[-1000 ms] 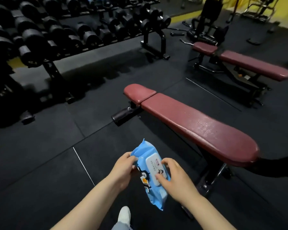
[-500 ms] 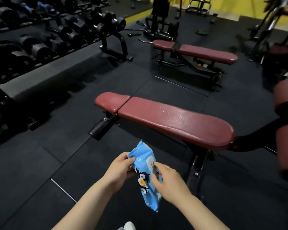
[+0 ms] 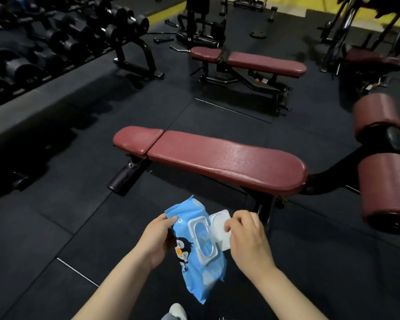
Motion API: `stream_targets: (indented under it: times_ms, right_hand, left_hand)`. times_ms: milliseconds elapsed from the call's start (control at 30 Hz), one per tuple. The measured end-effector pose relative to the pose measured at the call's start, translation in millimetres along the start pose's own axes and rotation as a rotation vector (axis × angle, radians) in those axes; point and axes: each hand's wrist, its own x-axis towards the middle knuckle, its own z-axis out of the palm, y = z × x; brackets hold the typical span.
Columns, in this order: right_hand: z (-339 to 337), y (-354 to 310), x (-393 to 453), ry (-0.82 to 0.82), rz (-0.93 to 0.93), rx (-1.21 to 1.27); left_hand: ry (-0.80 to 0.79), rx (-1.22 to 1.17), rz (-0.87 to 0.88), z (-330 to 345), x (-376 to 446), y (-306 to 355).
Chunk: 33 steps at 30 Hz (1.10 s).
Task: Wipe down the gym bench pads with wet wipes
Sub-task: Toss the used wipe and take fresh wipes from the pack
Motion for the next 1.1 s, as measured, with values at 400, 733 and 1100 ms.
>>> stream_targets:
  times_ms: [400,733,1100]
  right_hand:
    - [11,-2,-10,-0.088,-0.088,0.079]
    - [27,-15,-5,-0.229,0.047,0.096]
    - [30,-24,0,-0.172,0.097,0.055]
  left_hand:
    - [0.048,-0.023,-0.02,16,8,-7]
    - [0.131,-0.021,0.024,23,10,-7]
    - [0.161,-0.226,-0.117,20,7,-3]
